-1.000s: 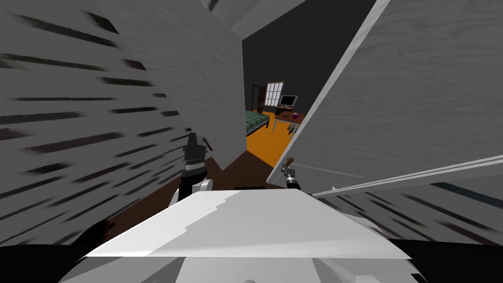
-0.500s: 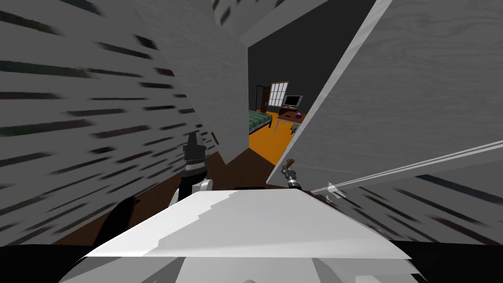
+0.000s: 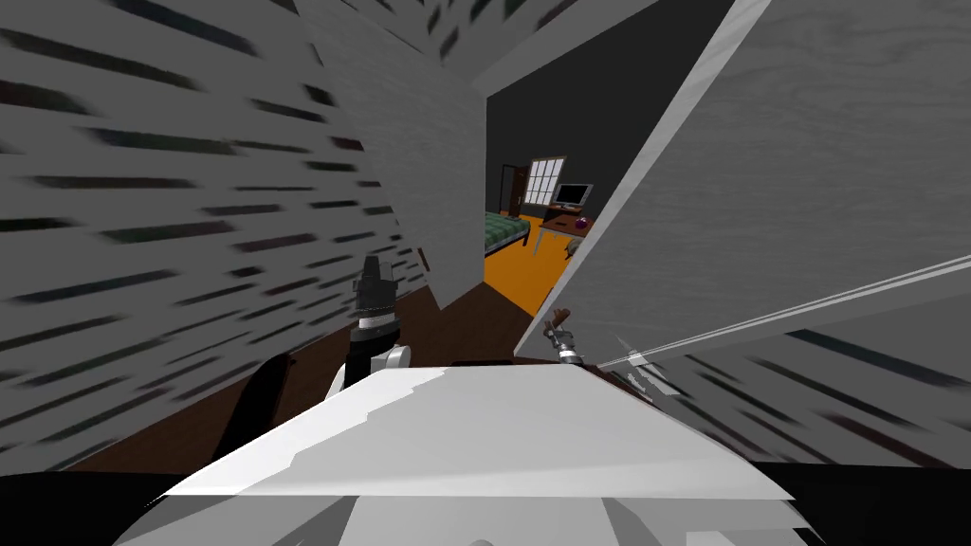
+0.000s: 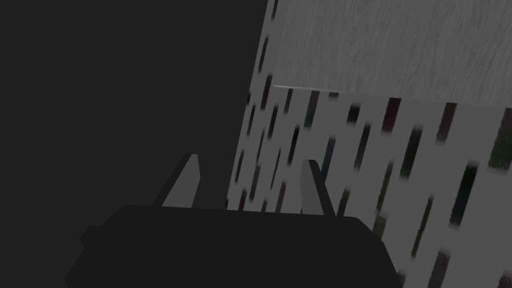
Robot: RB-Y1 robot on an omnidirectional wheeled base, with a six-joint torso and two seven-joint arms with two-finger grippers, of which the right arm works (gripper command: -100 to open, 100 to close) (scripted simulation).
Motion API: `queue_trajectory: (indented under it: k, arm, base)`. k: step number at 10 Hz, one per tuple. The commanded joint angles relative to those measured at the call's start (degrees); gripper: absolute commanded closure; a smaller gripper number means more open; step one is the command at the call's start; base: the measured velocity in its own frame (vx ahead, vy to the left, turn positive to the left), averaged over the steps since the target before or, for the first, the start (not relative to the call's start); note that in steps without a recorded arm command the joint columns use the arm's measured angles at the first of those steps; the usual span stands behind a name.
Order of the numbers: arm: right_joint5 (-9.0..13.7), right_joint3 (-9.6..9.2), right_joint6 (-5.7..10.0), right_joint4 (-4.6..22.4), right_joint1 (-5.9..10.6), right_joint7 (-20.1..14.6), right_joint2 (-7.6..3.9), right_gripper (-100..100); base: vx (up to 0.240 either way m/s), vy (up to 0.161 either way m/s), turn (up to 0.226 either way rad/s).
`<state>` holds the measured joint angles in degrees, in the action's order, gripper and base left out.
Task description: Pull the door open
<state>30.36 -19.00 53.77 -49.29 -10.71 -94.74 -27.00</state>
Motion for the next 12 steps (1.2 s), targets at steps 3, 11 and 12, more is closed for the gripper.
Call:
queue_trajectory:
  k: [3, 11, 12]
  arm:
    - [-1.1, -2.05, 2.91, 0.2, -1.48, -2.4, -1.83, 100]
    - [-2.8, -5.21, 8.54, 2.1, -3.65, -6.1, -4.74, 100]
    - [-3.0, -5.59, 9.38, 2.4, -3.91, -6.6, -5.12, 100]
  base:
    - [-0.208, -0.053, 0.116]
    - [-0.198, -0.053, 0.122]
    - [-0.207, -0.07, 0.135]
